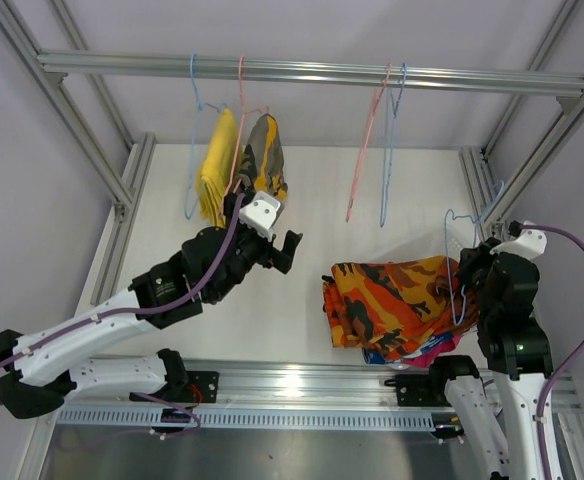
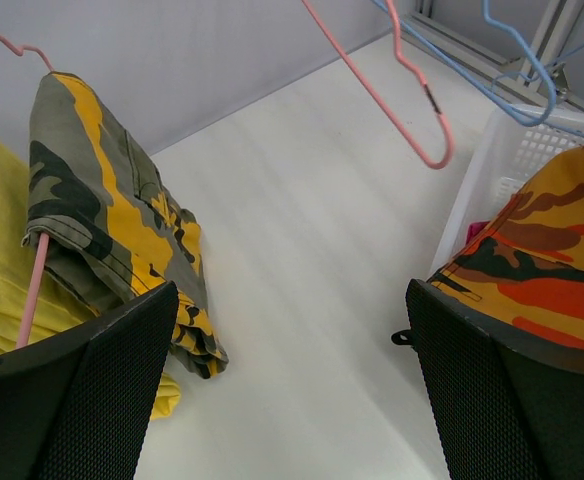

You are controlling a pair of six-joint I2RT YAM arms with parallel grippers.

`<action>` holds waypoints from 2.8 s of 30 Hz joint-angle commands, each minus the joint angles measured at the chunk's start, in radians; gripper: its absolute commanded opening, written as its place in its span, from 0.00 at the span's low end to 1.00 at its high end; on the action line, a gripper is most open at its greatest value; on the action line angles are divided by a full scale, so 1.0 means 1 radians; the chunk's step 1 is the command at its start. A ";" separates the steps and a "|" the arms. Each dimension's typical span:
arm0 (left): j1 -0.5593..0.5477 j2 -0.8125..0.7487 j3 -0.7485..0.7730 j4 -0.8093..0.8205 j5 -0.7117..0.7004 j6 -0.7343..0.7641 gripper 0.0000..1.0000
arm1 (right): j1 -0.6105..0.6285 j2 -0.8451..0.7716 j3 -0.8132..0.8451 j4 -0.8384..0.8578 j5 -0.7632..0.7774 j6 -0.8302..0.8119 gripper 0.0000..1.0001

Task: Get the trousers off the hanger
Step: Place the hanger at the clothesline.

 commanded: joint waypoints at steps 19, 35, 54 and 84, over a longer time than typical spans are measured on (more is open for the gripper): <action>-0.009 -0.014 -0.005 0.026 -0.025 0.041 0.99 | 0.004 0.312 0.342 0.188 -0.061 -0.189 0.00; -0.009 -0.014 -0.012 0.040 -0.051 0.059 0.99 | 0.059 0.441 0.510 0.245 -0.093 -0.203 0.00; 0.017 -0.023 -0.023 0.062 -0.062 0.073 0.99 | 0.134 0.692 0.683 0.330 -0.080 -0.245 0.00; 0.028 -0.042 -0.020 0.055 -0.062 0.067 0.99 | 0.162 0.550 0.506 0.273 -0.053 -0.215 0.72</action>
